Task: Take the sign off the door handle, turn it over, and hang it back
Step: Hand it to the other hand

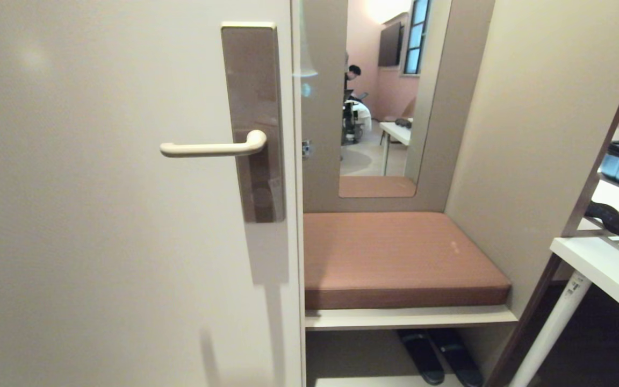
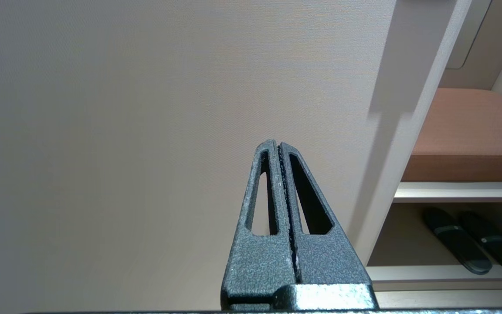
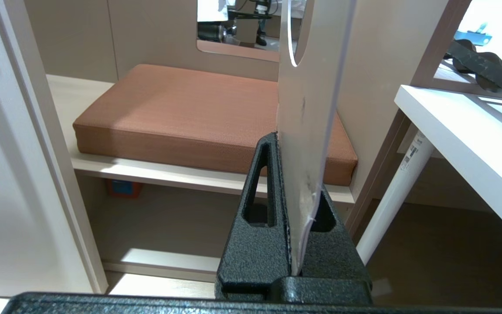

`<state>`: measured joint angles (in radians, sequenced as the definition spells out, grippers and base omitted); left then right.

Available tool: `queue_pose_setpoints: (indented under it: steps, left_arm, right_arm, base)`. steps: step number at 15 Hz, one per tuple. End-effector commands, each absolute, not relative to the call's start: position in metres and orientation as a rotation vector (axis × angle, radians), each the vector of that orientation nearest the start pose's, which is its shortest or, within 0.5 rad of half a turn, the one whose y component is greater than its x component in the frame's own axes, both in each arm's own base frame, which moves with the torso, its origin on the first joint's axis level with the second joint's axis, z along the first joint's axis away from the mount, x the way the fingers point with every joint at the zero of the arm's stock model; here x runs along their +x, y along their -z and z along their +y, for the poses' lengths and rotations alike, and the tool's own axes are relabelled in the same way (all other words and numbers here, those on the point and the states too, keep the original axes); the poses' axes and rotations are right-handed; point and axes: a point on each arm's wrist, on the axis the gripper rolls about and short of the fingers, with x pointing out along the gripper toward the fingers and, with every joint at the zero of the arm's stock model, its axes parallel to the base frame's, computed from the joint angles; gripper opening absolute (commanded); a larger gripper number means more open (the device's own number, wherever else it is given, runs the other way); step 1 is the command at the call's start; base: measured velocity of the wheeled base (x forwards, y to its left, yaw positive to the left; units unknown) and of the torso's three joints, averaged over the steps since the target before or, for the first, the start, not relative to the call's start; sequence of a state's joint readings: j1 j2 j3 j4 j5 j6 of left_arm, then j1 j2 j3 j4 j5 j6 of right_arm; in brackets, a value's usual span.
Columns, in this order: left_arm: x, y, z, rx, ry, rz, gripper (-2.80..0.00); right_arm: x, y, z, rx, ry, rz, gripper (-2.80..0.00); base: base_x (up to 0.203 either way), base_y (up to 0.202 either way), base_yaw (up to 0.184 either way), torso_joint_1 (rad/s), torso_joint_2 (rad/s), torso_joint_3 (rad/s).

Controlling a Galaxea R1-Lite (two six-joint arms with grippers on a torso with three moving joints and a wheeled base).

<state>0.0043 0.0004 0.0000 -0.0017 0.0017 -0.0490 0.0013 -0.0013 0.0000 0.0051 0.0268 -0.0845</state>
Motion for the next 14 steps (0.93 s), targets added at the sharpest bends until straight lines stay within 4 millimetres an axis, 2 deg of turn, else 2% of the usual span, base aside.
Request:
queue_pose_setpoints:
  steps: [1, 5, 7, 11, 14]
  left_arm:
    - [-0.023, -0.076, 0.000, -0.049, -0.006, -0.003, -2.80]
    - [-0.023, -0.076, 0.000, -0.049, -0.006, -0.003, -2.80]
    - [-0.023, -0.076, 0.000, -0.040, -0.006, -0.003, -2.80]
    - [-0.023, -0.076, 0.000, -0.038, -0.006, -0.003, -2.80]
    - [-0.023, -0.076, 0.000, -0.038, -0.006, -0.003, -2.80]
  right_arm:
    - [-0.023, -0.075, 0.001, -0.084, -0.028, 0.005, -2.80]
    - [-0.023, -0.075, 0.001, -0.077, -0.026, 0.005, -2.80]
    - [-0.025, -0.085, 0.001, -0.078, -0.033, -0.006, -2.80]
    - [-0.024, -0.115, 0.001, -0.075, -0.043, 0.016, -2.80]
    - [-0.009, -0.148, 0.001, -0.055, -0.045, 0.070, -2.80]
  base:
    - [0.000, 0.000, 0.000, 0.000, 0.00, 0.000]
    - [0.000, 0.000, 0.000, 0.000, 0.00, 0.000]
    - [0.000, 0.000, 0.000, 0.000, 0.00, 0.000]
    - [0.000, 0.000, 0.000, 0.000, 0.00, 0.000]
    - [0.000, 0.000, 0.000, 0.000, 0.00, 0.000]
